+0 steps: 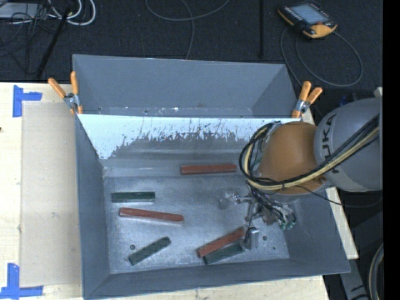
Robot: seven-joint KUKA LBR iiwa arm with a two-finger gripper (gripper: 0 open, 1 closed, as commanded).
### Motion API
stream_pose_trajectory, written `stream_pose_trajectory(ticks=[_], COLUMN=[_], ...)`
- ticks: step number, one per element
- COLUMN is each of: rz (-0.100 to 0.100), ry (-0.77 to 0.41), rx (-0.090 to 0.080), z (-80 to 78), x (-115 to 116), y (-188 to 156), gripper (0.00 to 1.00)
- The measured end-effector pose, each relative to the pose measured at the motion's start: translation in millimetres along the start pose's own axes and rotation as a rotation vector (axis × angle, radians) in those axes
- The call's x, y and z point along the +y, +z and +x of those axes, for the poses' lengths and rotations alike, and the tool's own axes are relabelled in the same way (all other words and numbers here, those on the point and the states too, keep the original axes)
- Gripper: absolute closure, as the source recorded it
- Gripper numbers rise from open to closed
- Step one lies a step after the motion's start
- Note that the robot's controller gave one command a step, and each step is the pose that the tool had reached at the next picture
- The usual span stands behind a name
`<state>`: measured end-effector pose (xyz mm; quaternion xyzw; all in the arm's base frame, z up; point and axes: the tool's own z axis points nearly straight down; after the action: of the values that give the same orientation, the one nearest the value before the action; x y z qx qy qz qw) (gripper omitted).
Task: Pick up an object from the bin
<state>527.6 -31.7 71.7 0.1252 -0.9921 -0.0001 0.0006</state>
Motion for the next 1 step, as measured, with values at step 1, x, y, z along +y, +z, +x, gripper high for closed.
stream_pose_trajectory(ticks=[1], rz=[0.000], ry=[0.068], rx=[-0.003], z=[26.5], x=[20.1], y=[1.0], gripper=[0.00])
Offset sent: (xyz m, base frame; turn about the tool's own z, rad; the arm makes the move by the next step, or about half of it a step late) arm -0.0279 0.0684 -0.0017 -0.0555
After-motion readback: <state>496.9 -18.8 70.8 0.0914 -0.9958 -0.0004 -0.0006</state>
